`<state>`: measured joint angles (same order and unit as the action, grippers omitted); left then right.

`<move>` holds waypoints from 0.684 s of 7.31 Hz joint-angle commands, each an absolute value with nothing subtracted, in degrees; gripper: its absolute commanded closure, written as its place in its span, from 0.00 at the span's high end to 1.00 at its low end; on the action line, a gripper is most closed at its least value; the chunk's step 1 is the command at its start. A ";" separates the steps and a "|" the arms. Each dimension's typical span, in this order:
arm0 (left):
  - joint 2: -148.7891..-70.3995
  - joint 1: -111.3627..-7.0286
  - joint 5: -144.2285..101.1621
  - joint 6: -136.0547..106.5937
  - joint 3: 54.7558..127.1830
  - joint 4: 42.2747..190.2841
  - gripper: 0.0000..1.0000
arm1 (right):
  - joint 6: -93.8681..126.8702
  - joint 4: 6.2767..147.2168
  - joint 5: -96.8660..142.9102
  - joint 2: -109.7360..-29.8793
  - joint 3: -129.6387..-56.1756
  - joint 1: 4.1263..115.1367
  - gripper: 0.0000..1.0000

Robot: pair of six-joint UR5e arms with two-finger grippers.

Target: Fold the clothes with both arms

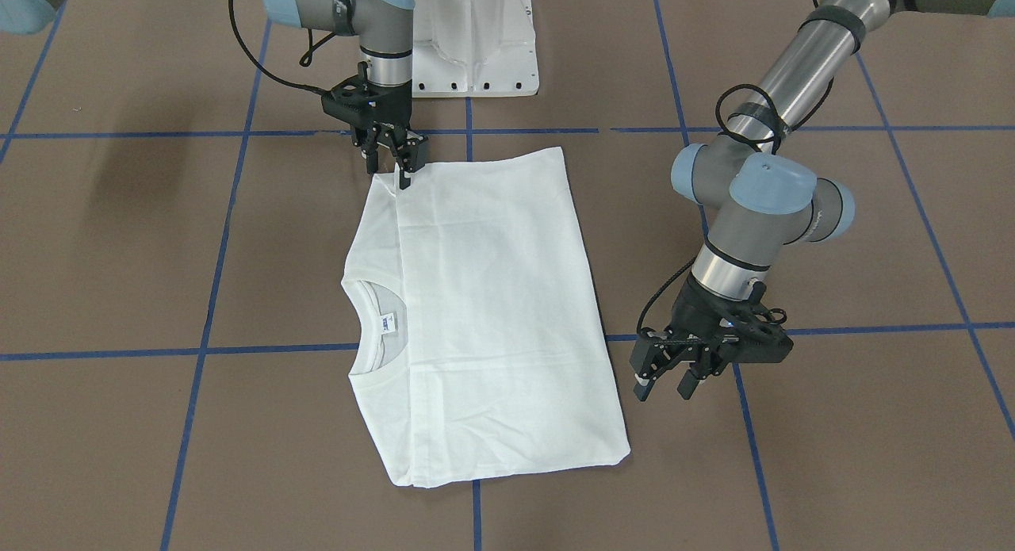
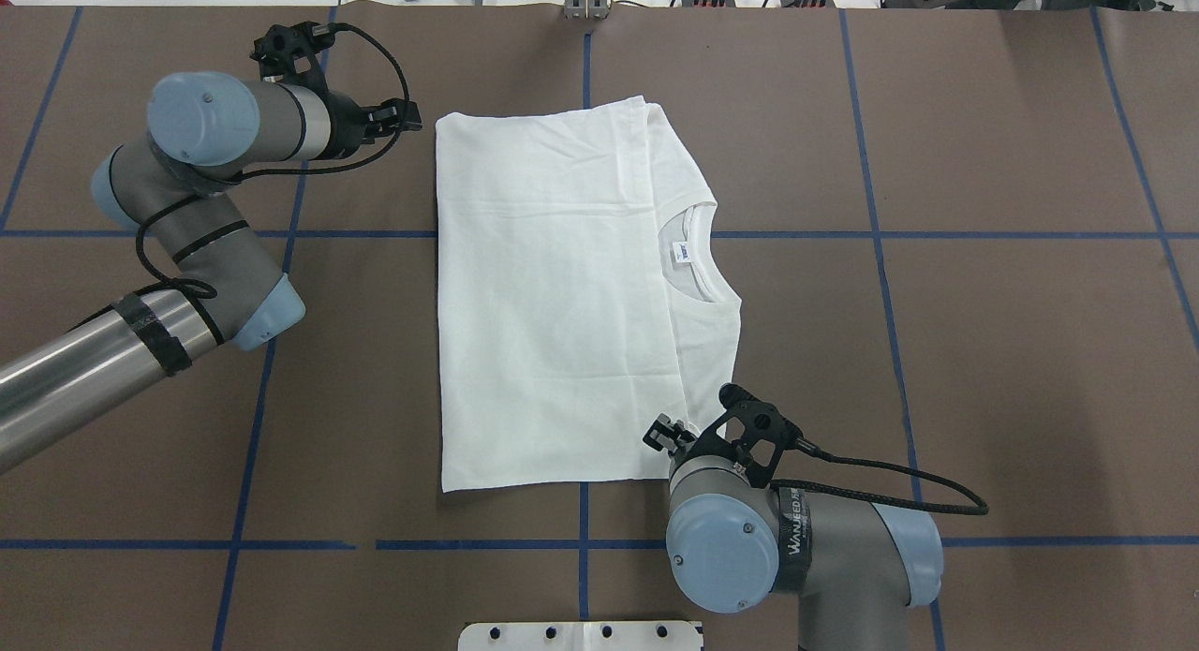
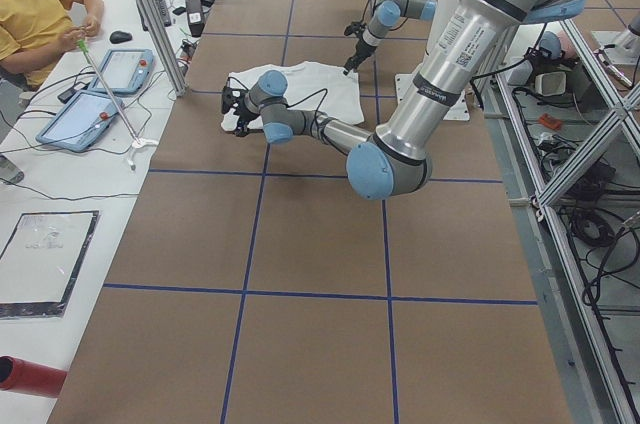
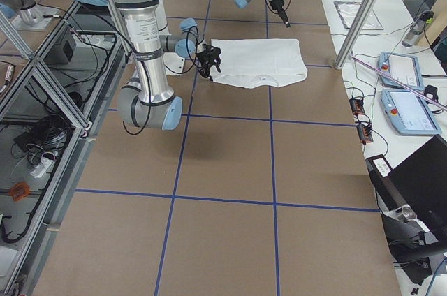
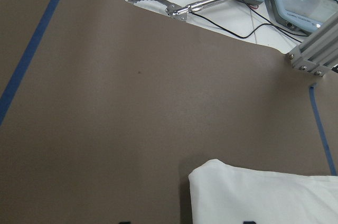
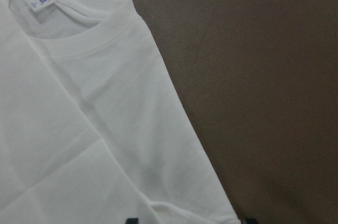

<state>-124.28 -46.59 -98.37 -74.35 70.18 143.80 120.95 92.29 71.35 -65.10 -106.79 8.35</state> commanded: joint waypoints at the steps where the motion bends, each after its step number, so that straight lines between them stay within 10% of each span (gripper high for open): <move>1: -124.28 -46.58 -98.35 -74.36 70.40 143.79 0.77 | 121.02 92.11 71.46 -64.60 -106.18 8.44 0.55; 4: -122.18 -46.58 -98.44 -74.36 72.32 143.79 0.77 | 121.38 92.11 71.46 -64.42 -106.08 8.44 0.00; 5: -121.47 -46.50 -98.44 -74.36 73.03 143.79 0.77 | 121.12 92.11 71.54 -64.25 -106.52 8.44 0.00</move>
<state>-122.52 -46.55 -98.43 -74.36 71.97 143.79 121.31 92.13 71.49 -64.42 -106.17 8.44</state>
